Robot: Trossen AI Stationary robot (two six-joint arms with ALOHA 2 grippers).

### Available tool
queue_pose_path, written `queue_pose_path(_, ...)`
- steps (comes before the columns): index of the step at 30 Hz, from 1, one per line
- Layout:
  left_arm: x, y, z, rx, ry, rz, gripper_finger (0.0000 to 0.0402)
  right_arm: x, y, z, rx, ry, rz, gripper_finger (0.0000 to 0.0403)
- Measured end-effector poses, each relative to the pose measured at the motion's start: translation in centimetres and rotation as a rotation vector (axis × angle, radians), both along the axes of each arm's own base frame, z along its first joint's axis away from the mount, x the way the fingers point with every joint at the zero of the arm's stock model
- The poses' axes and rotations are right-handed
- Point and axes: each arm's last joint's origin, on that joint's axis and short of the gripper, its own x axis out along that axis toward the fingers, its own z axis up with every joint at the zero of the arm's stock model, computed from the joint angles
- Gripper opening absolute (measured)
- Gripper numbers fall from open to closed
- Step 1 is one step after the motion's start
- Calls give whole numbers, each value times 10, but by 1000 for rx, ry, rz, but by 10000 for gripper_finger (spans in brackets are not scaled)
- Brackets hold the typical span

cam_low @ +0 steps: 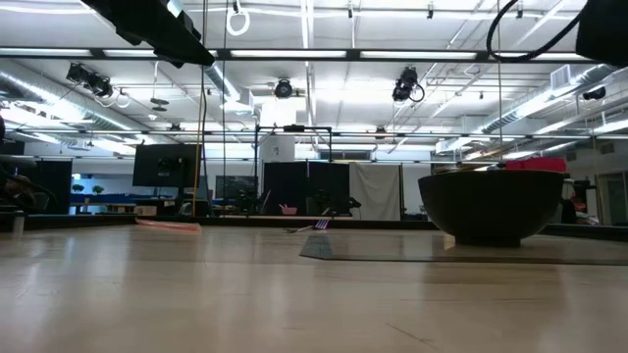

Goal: Pick & Place Utensil
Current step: Put the black cup on the mat to the top right of the black bowl

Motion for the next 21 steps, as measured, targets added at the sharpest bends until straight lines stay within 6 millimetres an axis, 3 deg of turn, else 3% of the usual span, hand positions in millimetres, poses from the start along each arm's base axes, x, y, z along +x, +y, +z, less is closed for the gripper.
queue_pose_path(4, 0, 0, 0, 0, 0, 0, 131, 3, -1, -2, -36, -67, 36, 187)
queue_pose_path(8, 0, 0, 0, 0, 0, 0, 131, 13, -9, -10, -76, -14, -79, 172)
queue_pose_path(15, 0, 0, 0, 0, 0, 0, 131, 46, -4, -17, 80, -183, -126, 146)
queue_pose_path(18, 0, 0, 0, 0, 0, 0, 131, 53, 0, -9, 100, -175, -115, 133)
queue_pose_path(21, 0, 0, 0, 0, 1, 0, 131, 63, 8, 12, 78, -185, -80, 117)
